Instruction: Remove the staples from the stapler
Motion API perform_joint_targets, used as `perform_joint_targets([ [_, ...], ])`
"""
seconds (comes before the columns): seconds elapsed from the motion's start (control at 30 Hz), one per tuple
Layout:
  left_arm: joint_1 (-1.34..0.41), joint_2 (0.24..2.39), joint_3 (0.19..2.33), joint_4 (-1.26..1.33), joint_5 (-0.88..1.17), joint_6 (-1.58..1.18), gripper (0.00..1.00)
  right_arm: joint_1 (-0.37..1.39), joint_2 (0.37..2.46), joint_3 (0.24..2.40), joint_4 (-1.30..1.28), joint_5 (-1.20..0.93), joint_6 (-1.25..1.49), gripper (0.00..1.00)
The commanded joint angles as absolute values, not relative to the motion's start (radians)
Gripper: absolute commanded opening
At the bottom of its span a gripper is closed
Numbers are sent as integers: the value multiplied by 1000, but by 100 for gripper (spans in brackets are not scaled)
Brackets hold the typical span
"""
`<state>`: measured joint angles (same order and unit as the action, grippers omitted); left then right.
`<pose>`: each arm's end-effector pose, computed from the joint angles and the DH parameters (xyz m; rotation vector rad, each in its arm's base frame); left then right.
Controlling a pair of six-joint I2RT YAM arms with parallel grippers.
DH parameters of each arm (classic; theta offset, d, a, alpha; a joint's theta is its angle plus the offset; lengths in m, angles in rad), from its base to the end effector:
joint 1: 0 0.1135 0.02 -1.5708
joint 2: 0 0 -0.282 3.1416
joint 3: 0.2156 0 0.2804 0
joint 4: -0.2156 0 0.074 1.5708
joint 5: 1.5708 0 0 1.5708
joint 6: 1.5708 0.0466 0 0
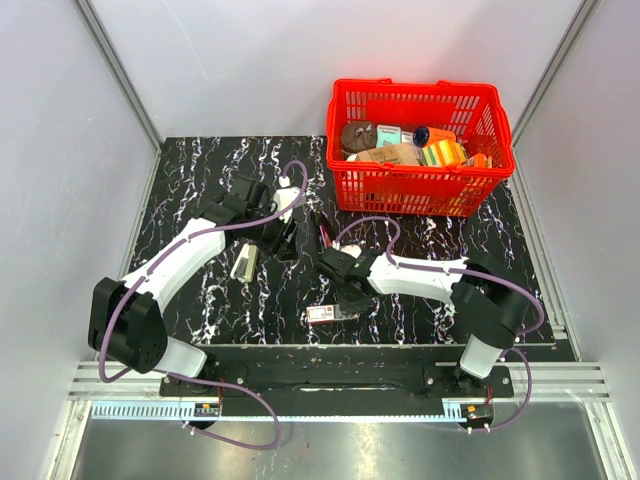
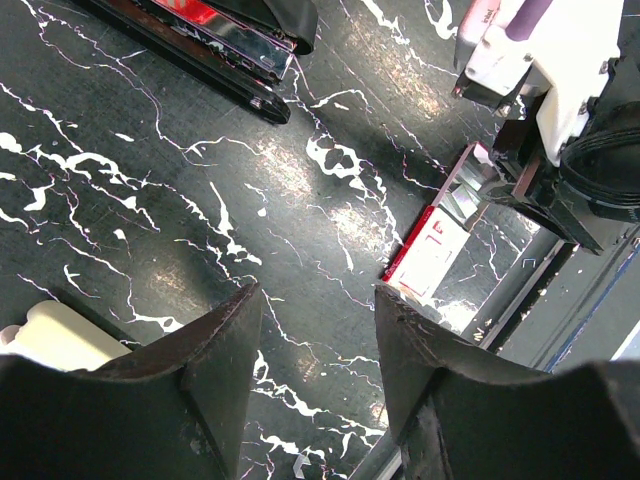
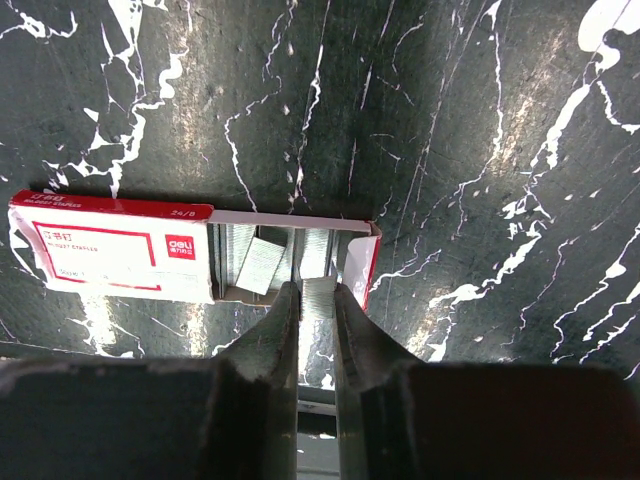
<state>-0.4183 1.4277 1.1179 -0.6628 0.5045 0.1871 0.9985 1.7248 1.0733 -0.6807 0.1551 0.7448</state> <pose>0.2865 -0.1520 0.2714 0.9393 2.3381 -0.7324 0.1933 0.2868 0.1571 -0.3363 2.8480 0.1197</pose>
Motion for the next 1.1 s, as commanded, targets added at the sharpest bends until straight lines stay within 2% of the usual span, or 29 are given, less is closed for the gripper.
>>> perform_joint_targets([
  [0.0,-420,1387,1127,-663,515,202,53,992,1723,1109,-683,152,738,13],
  [0.33,-422,1382,1135,-670,515,206,53,992,1709,1114,-703,150,739,29],
  [0.53,-420,1382,1141,-675,518,207,54,992,1689,1123,-712,143,738,33],
  [0.8,-419,1384,1141,-681,518,215,54,994,1599,1186,-776,178,730,29],
  [1.0,-431,1394,1111,-690,492,305,53,916,1508,1143,-776,163,726,14],
  [1.07,-449,1397,1077,-683,474,346,53,872,1482,1074,-720,115,718,13],
])
